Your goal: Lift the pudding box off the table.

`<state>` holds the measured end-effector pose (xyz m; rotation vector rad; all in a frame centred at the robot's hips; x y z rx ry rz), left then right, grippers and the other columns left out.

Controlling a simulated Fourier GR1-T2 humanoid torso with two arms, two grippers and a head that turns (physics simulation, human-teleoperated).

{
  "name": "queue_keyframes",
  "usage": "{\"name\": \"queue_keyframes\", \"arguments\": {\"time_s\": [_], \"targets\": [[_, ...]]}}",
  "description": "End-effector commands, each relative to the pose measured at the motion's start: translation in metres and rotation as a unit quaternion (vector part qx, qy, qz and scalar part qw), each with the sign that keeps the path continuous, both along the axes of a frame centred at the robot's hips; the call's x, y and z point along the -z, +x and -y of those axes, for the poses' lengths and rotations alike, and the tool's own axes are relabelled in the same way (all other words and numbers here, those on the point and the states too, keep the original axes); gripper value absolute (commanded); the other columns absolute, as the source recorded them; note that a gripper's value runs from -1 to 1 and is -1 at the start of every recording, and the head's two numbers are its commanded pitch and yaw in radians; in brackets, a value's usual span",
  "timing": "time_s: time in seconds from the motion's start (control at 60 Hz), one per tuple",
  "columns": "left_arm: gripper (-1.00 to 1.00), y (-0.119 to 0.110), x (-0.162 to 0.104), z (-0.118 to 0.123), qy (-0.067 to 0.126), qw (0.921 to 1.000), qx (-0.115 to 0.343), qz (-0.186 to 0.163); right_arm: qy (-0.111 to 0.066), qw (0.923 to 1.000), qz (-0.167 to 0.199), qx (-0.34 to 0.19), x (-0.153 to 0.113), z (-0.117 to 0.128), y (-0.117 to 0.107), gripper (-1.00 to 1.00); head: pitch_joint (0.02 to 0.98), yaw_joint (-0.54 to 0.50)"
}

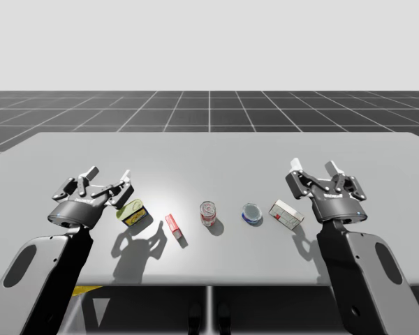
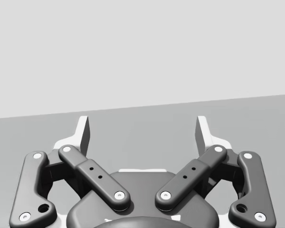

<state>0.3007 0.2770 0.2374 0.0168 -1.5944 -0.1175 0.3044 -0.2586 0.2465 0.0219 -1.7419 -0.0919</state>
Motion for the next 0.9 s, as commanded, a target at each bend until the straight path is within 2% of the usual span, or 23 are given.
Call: {"name": "queue_keyframes", "arguments": {"time_s": [0.017, 0.033, 0.083, 0.15, 0.2, 0.317, 0.517, 0.65, 0.767, 0.9], "targets": [[-1.00, -0.0001, 0.0000, 0.0000, 0.001, 1.0000, -0.001, 0.000, -0.007, 0.9999, -0.002, 0.012, 0.0012, -0.0010, -0.0015, -1.00, 0.080, 0.01], [-1.00, 0.0000, 0.0000, 0.0001, 0.001, 1.0000, -0.001, 0.000, -0.012, 0.9999, -0.002, 0.009, 0.0014, -0.0009, -0.0018, -1.00, 0.080, 0.01], [-1.00, 0.0001, -0.0001, 0.0000, 0.001, 1.0000, -0.001, 0.000, 0.001, 0.9999, -0.001, 0.011, 0.0008, -0.0007, 0.0001, -1.00, 0.086, 0.01], [-1.00, 0.0000, -0.0002, -0.0001, 0.001, 1.0000, -0.002, 0.000, -0.003, 1.0000, -0.001, 0.009, -0.0003, 0.0009, 0.0005, -1.00, 0.100, 0.01], [-1.00, -0.0001, -0.0003, 0.0001, 0.001, 1.0000, -0.002, 0.000, 0.006, 0.9999, -0.015, 0.002, -0.0007, 0.0019, 0.0008, -1.00, 0.124, 0.01], [-1.00, -0.0003, 0.0000, 0.0004, 0.002, 1.0000, -0.002, -0.001, 0.004, 0.9999, -0.012, 0.004, -0.0008, 0.0010, 0.0006, -1.00, 0.188, 0.02], [-1.00, 0.0003, 0.0011, 0.0011, 0.008, 1.0000, -0.002, -0.001, 0.002, 0.9998, -0.017, -0.003, 0.0001, 0.0016, 0.0017, -1.00, 0.413, 0.02], [-1.00, 0.0010, 0.0013, 0.0007, 0.010, 0.9999, -0.002, -0.001, -0.002, 0.9998, -0.018, -0.004, -0.0002, 0.0014, 0.0020, -1.00, 0.511, 0.00], [-1.00, 0.0012, 0.0014, 0.0012, 0.012, 0.9999, 0.000, -0.002, -0.004, 0.9998, -0.018, -0.003, -0.0002, 0.0014, 0.0022, -1.00, 0.603, -0.04], [-1.00, 0.0010, 0.0015, 0.0016, 0.013, 0.9999, 0.002, -0.002, -0.006, 0.9998, -0.018, -0.003, 0.0003, 0.0008, 0.0023, -1.00, 0.700, -0.15]]}}
